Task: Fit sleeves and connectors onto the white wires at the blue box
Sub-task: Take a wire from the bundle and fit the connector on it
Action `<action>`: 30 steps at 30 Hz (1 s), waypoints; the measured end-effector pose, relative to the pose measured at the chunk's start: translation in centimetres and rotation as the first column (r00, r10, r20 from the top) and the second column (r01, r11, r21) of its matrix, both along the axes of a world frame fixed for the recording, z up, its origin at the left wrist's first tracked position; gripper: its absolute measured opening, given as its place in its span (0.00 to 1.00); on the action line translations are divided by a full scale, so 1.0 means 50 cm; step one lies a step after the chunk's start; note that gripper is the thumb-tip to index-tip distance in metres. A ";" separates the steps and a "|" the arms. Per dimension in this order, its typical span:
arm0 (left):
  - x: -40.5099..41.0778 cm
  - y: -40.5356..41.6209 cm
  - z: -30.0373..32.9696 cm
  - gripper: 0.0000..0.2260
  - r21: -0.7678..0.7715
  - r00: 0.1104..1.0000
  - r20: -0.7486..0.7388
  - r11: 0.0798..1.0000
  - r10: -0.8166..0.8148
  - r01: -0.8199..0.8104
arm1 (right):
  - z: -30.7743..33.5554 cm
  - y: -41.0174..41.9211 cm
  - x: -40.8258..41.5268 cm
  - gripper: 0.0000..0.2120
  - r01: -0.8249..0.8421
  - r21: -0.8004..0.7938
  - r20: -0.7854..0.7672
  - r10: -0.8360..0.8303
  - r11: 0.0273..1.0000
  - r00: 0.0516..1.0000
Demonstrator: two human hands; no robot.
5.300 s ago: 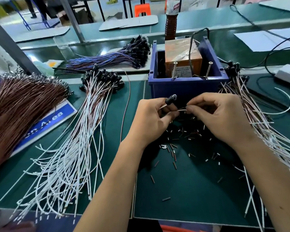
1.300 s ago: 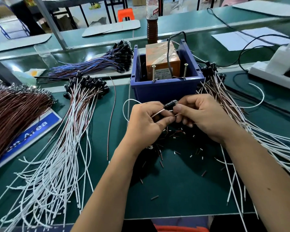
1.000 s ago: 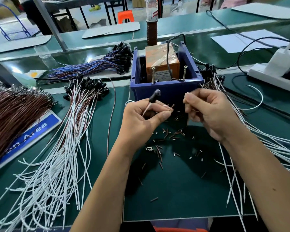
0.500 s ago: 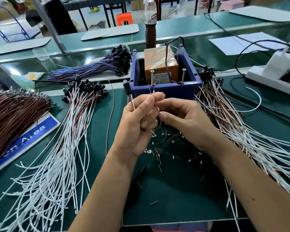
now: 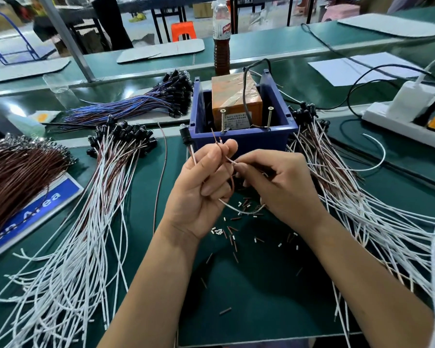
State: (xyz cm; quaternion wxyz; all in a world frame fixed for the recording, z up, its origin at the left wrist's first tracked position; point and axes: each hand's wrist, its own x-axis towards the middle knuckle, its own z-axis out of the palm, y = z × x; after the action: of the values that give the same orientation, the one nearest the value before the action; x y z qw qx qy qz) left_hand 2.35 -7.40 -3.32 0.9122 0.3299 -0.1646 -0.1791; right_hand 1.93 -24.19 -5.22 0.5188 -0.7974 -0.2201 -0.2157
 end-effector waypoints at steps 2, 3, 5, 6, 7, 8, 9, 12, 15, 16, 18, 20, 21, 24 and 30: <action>0.001 -0.003 -0.003 0.06 0.096 0.996 0.024 0.991 0.090 -0.092 | -0.002 -0.003 -0.001 0.04 0.112 -0.134 0.133 -0.094 0.985 0.987; 0.002 -0.006 -0.005 0.08 0.127 0.993 0.038 0.985 0.111 -0.115 | -0.004 -0.003 0.000 0.05 0.168 -0.194 0.186 -0.132 0.967 0.974; 0.001 -0.013 -0.004 0.08 0.159 0.988 0.074 0.977 0.133 -0.143 | -0.005 -0.005 0.003 0.06 0.274 -0.254 0.264 -0.206 0.927 0.942; 0.000 -0.017 -0.004 0.08 0.160 0.986 0.089 0.975 0.142 -0.155 | -0.004 -0.007 0.004 0.06 0.320 -0.233 0.287 -0.250 0.918 0.925; -0.002 -0.019 -0.004 0.08 0.162 0.984 0.097 0.974 0.147 -0.161 | -0.002 -0.010 0.003 0.06 0.363 -0.186 0.303 -0.298 0.913 0.905; -0.003 -0.020 -0.004 0.07 0.163 0.982 0.109 0.972 0.153 -0.170 | 0.000 -0.014 0.002 0.06 0.404 -0.130 0.315 -0.348 0.906 0.883; -0.005 -0.019 -0.003 0.05 0.172 0.980 0.123 0.969 0.157 -0.177 | 0.002 -0.018 0.001 0.06 0.440 -0.075 0.322 -0.396 0.895 0.860; -0.015 -0.019 -0.003 0.02 0.215 0.975 0.151 0.957 0.166 -0.196 | 0.006 -0.025 -0.003 0.05 0.503 0.098 0.321 -0.506 0.858 0.801; -0.012 -0.023 0.000 0.03 0.246 0.957 0.141 0.927 0.255 -0.283 | 0.009 -0.024 -0.006 0.08 0.514 0.197 0.285 -0.551 0.835 0.785; -0.009 -0.024 0.001 0.04 0.240 0.946 0.156 0.918 0.285 -0.316 | 0.008 -0.023 -0.006 0.09 0.516 0.219 0.267 -0.560 0.828 0.785; -0.002 -0.025 0.000 0.09 0.204 0.925 0.177 0.907 0.336 -0.368 | 0.007 -0.021 -0.004 0.12 0.504 0.274 0.210 -0.563 0.819 0.800; 0.004 -0.026 -0.002 0.10 0.201 0.901 0.176 0.882 0.396 -0.427 | 0.006 -0.021 -0.001 0.18 0.507 0.296 0.176 -0.568 0.810 0.804; 0.005 -0.027 -0.003 0.08 0.213 0.884 0.181 0.861 0.430 -0.462 | 0.006 -0.023 0.000 0.21 0.521 0.288 0.168 -0.578 0.804 0.799; 0.009 -0.028 -0.006 0.03 0.237 0.843 0.195 0.809 0.502 -0.537 | 0.007 -0.023 -0.001 0.23 0.572 0.245 0.133 -0.612 0.783 0.780; 0.015 -0.035 -0.015 0.08 0.287 0.798 0.184 0.745 0.573 -0.602 | 0.019 -0.012 -0.009 0.11 0.629 0.205 0.137 -0.658 0.750 0.740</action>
State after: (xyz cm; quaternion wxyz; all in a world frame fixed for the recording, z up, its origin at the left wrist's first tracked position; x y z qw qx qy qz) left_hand 3.11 -9.13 -4.07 0.8453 0.5204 -0.0581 0.1063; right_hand 1.48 -24.81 -4.28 0.4438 -0.7582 0.0348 -0.4764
